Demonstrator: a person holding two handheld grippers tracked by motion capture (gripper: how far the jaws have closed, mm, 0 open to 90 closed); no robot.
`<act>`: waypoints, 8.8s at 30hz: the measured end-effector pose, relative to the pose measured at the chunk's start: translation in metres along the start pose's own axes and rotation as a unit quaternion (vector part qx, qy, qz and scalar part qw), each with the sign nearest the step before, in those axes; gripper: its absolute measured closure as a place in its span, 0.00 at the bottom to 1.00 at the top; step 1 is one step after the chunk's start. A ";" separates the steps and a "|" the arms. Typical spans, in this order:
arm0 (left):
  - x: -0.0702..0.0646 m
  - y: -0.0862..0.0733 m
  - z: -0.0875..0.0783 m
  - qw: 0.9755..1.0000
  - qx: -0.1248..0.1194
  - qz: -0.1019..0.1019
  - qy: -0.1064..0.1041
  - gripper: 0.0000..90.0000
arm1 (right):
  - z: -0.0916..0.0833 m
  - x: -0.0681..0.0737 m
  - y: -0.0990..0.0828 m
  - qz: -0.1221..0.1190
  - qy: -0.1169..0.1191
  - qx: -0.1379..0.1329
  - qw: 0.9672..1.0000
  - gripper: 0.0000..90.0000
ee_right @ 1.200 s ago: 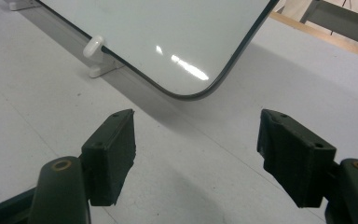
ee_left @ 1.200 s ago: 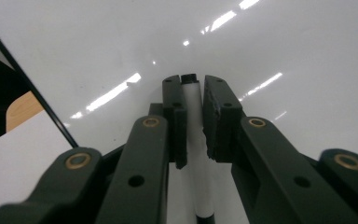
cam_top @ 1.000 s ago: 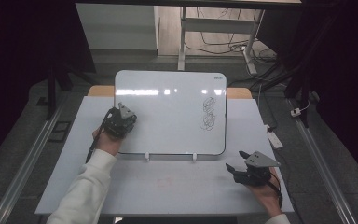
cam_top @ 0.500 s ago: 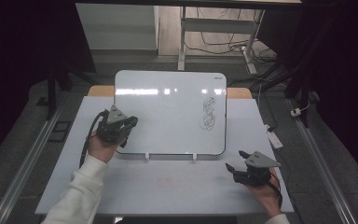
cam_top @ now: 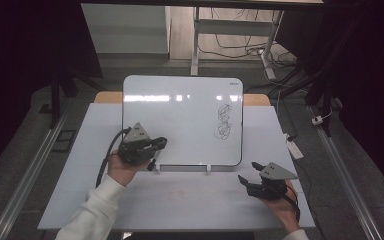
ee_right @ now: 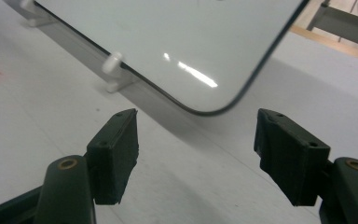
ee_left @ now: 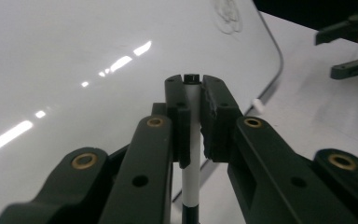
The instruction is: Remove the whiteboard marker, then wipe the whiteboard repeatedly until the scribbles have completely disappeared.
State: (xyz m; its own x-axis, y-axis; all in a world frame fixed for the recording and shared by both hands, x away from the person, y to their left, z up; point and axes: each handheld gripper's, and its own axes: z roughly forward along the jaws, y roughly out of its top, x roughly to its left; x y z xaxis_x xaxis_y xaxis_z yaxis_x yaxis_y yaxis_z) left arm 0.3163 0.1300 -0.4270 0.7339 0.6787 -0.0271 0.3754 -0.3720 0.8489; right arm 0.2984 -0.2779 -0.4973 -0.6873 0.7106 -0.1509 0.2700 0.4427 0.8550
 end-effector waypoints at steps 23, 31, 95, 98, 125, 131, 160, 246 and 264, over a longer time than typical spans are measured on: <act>-0.063 0.020 0.052 0.997 -0.033 0.028 -0.066 0.91 | 0.030 0.066 0.043 0.035 0.095 0.006 0.995 0.36; -0.070 0.021 0.056 0.997 -0.033 0.029 -0.069 0.90 | 0.049 0.083 0.058 0.052 0.120 0.008 0.991 0.43; 0.004 -0.115 -0.056 0.995 0.052 -0.086 -0.008 0.33 | 0.035 0.040 0.072 0.089 0.093 -0.047 0.991 0.86; 0.009 -0.123 -0.059 0.994 0.063 -0.088 0.002 0.31 | 0.031 0.036 0.073 0.078 0.090 -0.061 0.991 0.86; 0.021 -0.139 -0.055 0.992 0.069 -0.109 0.008 0.19 | 0.066 -0.066 0.148 0.065 -0.039 -0.143 0.987 0.86; 0.023 -0.141 -0.057 0.991 0.066 -0.114 0.013 0.20 | 0.082 -0.080 0.158 0.063 -0.061 -0.137 0.987 0.86; 0.024 -0.141 -0.059 0.991 0.062 -0.117 0.023 0.21 | 0.107 -0.080 0.157 0.053 -0.063 -0.130 0.988 0.86; 0.025 -0.142 -0.056 0.989 0.065 -0.128 0.021 0.21 | 0.108 -0.042 0.134 0.007 -0.003 -0.088 0.996 0.86; 0.024 -0.141 -0.056 0.990 0.065 -0.127 0.021 0.21 | 0.097 -0.088 0.149 0.085 -0.076 -0.128 0.985 0.86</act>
State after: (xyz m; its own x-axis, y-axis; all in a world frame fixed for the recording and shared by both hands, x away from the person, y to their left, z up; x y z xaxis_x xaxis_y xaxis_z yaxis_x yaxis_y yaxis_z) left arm 0.2488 0.2346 -0.5179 0.5834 0.7857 -0.2057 0.6162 -0.2632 0.7423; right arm 0.4645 -0.2221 -0.4049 -0.5318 0.8454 -0.0500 0.1806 0.1709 0.9686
